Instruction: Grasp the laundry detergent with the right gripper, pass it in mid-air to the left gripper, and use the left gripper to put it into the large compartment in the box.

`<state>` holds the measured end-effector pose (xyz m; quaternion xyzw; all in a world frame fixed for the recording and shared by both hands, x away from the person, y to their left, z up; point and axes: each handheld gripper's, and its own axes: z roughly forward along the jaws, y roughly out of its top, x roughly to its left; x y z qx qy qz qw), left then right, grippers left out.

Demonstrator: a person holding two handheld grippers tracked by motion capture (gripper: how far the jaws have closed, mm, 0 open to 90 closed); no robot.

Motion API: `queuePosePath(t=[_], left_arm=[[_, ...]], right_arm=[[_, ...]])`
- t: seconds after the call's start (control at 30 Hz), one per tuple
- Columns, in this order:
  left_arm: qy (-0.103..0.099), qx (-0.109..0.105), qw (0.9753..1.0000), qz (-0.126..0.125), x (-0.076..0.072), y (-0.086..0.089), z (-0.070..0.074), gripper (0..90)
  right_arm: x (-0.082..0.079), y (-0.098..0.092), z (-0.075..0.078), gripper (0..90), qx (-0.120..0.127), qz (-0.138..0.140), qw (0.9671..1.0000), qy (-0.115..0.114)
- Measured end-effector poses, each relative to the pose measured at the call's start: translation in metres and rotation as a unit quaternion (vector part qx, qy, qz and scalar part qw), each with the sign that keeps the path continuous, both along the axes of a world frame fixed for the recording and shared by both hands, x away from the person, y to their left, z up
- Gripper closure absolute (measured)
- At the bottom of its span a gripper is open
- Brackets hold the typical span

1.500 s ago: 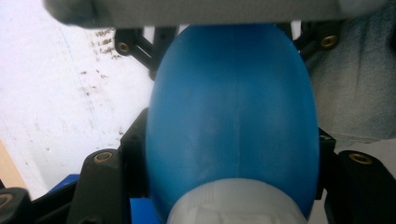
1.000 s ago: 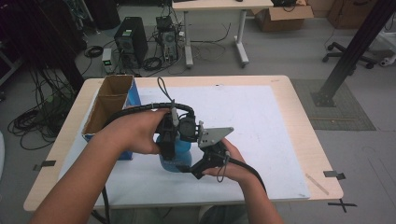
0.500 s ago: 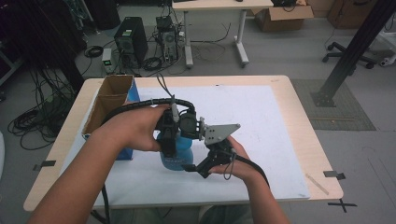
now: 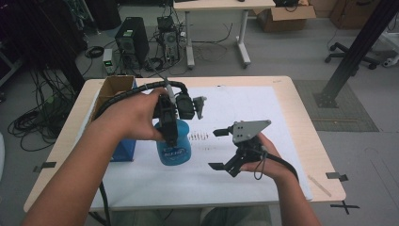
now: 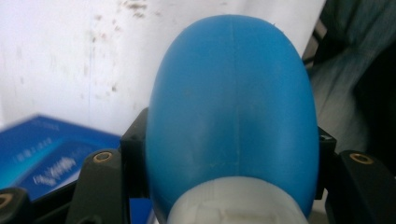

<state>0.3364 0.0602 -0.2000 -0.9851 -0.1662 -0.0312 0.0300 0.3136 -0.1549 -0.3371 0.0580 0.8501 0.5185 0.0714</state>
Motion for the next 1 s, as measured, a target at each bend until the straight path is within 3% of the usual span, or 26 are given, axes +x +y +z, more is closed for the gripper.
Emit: queuePosePath(t=[0.13,0.23,0.37,0.47,0.57,0.67,0.8,1.0], left_arm=[[-0.006,-0.016,0.998,0.061,0.01,0.007,0.011,38.9],[-0.006,-0.034,0.9929,0.114,0.018,0.014,0.021,39.0],[-0.007,-0.041,0.9864,0.159,0.025,0.02,0.033,38.9],[-0.005,-0.038,0.9796,0.197,0.03,0.024,0.041,38.9],[-0.001,-0.038,0.9713,0.235,0.035,0.031,0.048,38.9],[-0.001,-0.045,0.9623,0.268,0.039,0.038,0.056,38.9],[0.002,-0.05,0.9526,0.3,0.044,0.051,0.069,38.9],[0.002,-0.05,0.934,0.354,0.052,0.073,0.087,38.9]], right_arm=[[0.002,-0.017,0.01,0.8,-0.038,-0.025,0.9988,-0.019],[0.004,-0.027,0.014,0.9,-0.062,-0.035,0.9969,-0.033],[0.007,-0.033,0.015,1.0,-0.111,-0.042,0.9916,-0.051],[0.009,-0.034,0.015,1.7,-0.148,-0.04,0.9864,-0.06],[0.011,-0.034,0.016,1.8,-0.177,-0.036,0.9817,-0.061],[0.013,-0.035,0.018,2.0,-0.207,-0.03,0.9763,-0.055],[0.017,-0.037,0.022,2.3,-0.238,-0.021,0.9699,-0.046],[0.019,-0.039,0.024,2.7,-0.279,-0.016,0.9595,-0.035]])
